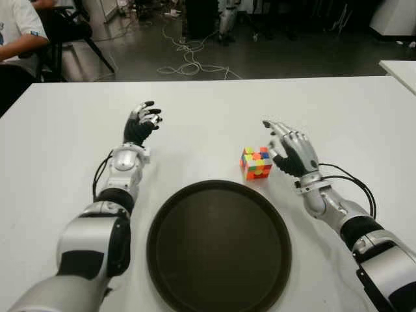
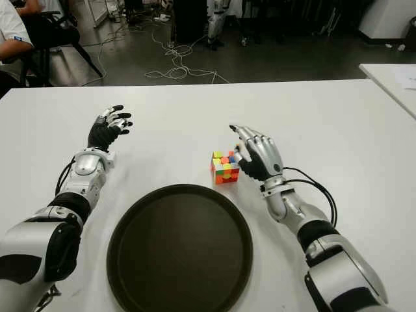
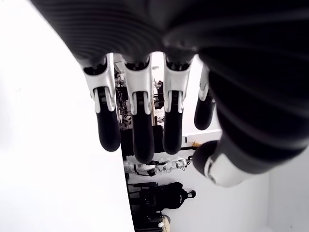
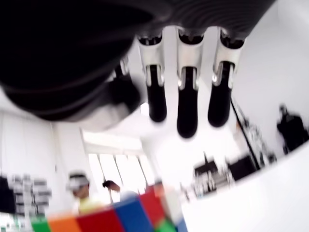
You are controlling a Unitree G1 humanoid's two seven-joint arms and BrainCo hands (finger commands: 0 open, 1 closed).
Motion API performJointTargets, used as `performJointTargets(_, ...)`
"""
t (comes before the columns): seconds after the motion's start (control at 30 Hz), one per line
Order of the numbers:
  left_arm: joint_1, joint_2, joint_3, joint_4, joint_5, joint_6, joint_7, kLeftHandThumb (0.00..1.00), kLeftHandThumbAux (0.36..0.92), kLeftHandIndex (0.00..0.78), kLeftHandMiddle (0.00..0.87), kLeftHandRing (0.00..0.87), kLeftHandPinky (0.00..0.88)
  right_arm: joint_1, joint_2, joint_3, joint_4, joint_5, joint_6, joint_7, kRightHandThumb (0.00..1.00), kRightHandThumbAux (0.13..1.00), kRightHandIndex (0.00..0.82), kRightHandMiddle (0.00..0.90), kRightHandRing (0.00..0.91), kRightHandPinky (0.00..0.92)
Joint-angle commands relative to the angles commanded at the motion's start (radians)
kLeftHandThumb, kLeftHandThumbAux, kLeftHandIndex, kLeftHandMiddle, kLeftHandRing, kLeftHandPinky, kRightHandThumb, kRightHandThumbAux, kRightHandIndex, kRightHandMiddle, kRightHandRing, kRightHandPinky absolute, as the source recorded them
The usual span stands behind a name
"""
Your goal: Pick up the Rubik's Cube and put it in the plate
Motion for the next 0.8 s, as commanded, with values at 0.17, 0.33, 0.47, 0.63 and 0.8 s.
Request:
performJointTargets(0.17, 0.001, 0.000, -0.001, -0.001, 0.000, -0.006, -0.008, 0.439, 0.715, 0.207, 0.309, 0.305, 0.299, 0.003, -0.002, 0.001, -0.023, -0.011, 0.059, 0.025, 0.269, 0.275, 0.001, 0.001, 0.002, 0.002)
performJointTargets(0.33, 0.004, 0.003, -0.002, -0.002, 0.001, -0.014, -0.021, 0.464, 0.717, 0.215, 0.312, 0.309, 0.308, 0.008, 0.001, 0.005, -0.043, -0.013, 0.116, 0.051, 0.266, 0.263, 0.000, 0.000, 0.000, 0.000)
performJointTargets(0.47, 0.005, 0.007, -0.001, -0.001, 0.001, -0.016, -0.025, 0.476, 0.717, 0.224, 0.324, 0.320, 0.320, 0.004, -0.003, 0.008, -0.056, -0.015, 0.147, 0.073, 0.263, 0.251, 0.000, 0.000, 0.000, 0.000)
performJointTargets(0.63, 0.005, 0.008, 0.001, 0.000, 0.000, -0.018, -0.027, 0.476, 0.719, 0.226, 0.325, 0.324, 0.323, -0.003, -0.007, 0.017, -0.069, -0.022, 0.176, 0.092, 0.261, 0.240, 0.000, 0.000, 0.000, 0.000)
performJointTargets(0.8, 0.004, 0.007, 0.004, 0.000, -0.003, -0.018, -0.028, 0.492, 0.715, 0.217, 0.314, 0.321, 0.328, -0.044, -0.011, 0.036, -0.053, -0.042, 0.219, 0.132, 0.214, 0.208, 0.000, 0.000, 0.000, 0.000)
